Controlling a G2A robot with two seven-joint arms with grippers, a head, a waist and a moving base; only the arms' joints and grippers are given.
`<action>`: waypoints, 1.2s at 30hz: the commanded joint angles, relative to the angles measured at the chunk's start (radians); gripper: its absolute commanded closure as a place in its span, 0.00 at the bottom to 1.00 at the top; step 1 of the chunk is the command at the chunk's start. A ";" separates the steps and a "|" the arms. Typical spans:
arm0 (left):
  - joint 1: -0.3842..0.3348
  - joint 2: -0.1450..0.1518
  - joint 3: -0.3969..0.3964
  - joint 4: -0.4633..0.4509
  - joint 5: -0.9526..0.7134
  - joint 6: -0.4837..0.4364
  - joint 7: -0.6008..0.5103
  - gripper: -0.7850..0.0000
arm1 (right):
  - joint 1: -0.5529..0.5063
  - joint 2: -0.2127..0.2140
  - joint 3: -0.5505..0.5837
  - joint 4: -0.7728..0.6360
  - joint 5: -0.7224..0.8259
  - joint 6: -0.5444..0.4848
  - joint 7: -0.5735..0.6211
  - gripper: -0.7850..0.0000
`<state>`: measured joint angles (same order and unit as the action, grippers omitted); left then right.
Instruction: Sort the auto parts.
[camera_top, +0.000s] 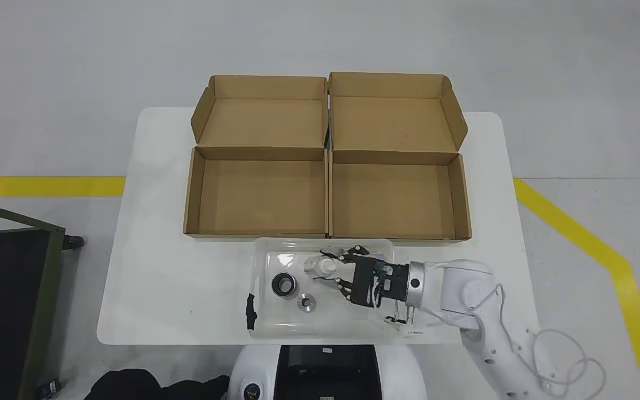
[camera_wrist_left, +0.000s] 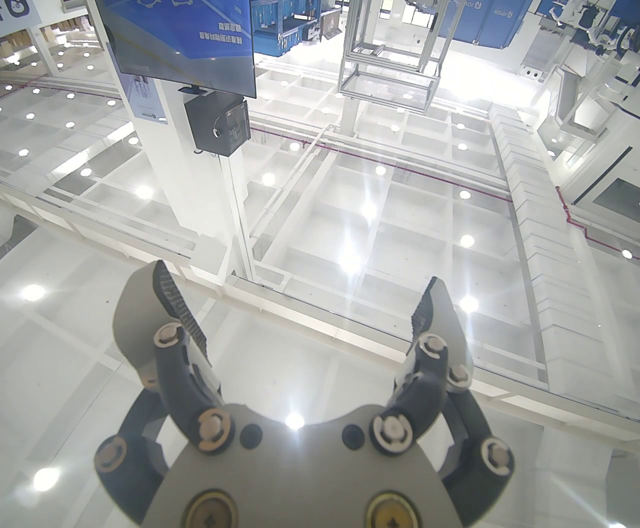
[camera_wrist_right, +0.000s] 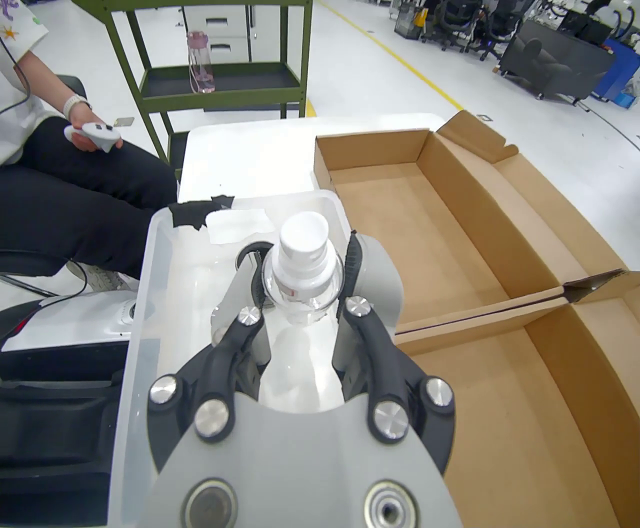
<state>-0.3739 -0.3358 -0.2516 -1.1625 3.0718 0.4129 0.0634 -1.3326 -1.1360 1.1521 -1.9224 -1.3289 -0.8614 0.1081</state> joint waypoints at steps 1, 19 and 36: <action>0.000 0.000 0.000 0.000 0.000 0.000 0.000 0.00 | 0.003 0.001 0.008 -0.003 0.009 0.001 -0.037 1.00; 0.000 0.000 0.000 0.000 0.000 0.000 0.000 0.00 | 0.088 -0.007 0.027 -0.013 0.113 0.041 -0.270 1.00; 0.000 0.000 0.000 0.000 0.000 0.000 0.000 0.00 | 0.170 -0.022 0.033 -0.064 0.139 0.116 -0.427 1.00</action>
<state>-0.3739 -0.3358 -0.2516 -1.1625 3.0718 0.4129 0.0634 -1.1673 -1.1570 1.1859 -1.9864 -1.1952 -0.7448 -0.3128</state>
